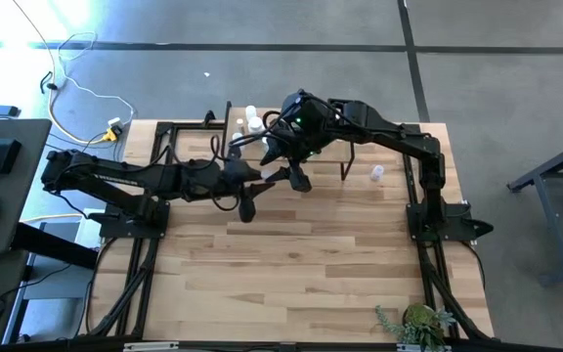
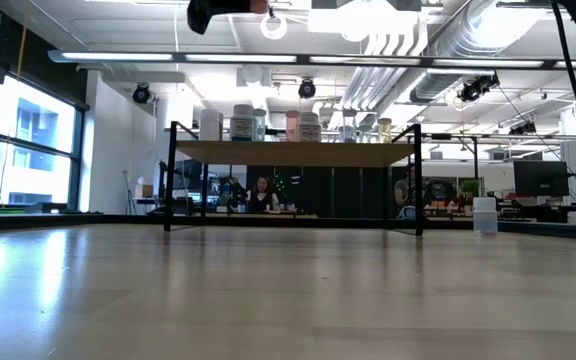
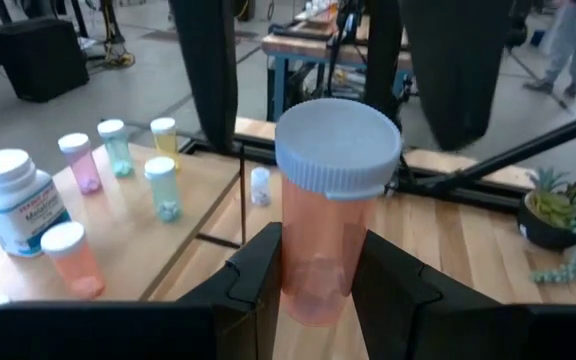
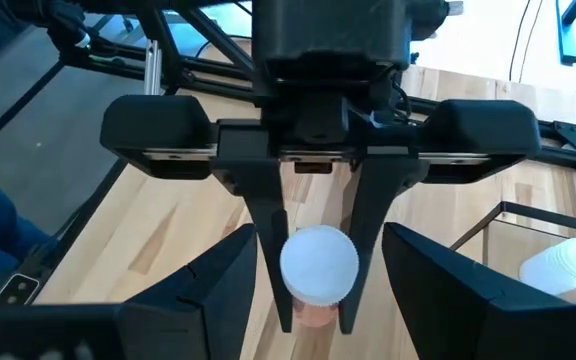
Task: Pick and place medicine bottles onto shelf by color
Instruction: Put the orange pill bottle on the shelf
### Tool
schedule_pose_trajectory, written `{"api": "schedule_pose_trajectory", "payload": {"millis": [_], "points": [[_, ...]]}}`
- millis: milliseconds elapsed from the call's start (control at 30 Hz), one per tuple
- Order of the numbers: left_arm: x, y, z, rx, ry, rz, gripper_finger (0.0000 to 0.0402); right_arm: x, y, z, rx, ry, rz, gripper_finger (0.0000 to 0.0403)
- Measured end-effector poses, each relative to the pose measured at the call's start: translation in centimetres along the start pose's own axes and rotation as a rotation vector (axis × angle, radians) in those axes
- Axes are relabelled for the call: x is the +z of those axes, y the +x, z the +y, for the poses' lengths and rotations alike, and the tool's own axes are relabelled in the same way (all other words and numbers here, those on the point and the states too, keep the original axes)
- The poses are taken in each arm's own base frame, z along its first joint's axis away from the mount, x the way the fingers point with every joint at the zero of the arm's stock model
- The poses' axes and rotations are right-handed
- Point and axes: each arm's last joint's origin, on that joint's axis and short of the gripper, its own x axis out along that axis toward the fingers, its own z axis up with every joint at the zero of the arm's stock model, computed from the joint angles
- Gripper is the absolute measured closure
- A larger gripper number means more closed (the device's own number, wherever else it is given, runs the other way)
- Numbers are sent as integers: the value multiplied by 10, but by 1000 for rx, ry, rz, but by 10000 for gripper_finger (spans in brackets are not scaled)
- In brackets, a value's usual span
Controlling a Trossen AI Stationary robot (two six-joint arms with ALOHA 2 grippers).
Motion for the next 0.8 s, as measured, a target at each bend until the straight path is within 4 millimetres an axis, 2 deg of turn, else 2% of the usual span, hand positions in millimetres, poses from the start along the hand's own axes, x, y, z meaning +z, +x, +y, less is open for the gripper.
{"api": "schedule_pose_trajectory", "payload": {"millis": [300,633,800], "points": [[5,0,-1,-6,-14,-50,308,0,0,0,4,27,-1,199],[5,0,0,3,2,-52,308,0,0,0,2,53,-1,265],[7,0,0,3,-4,-66,308,0,0,0,3,52,-3,283]]}}
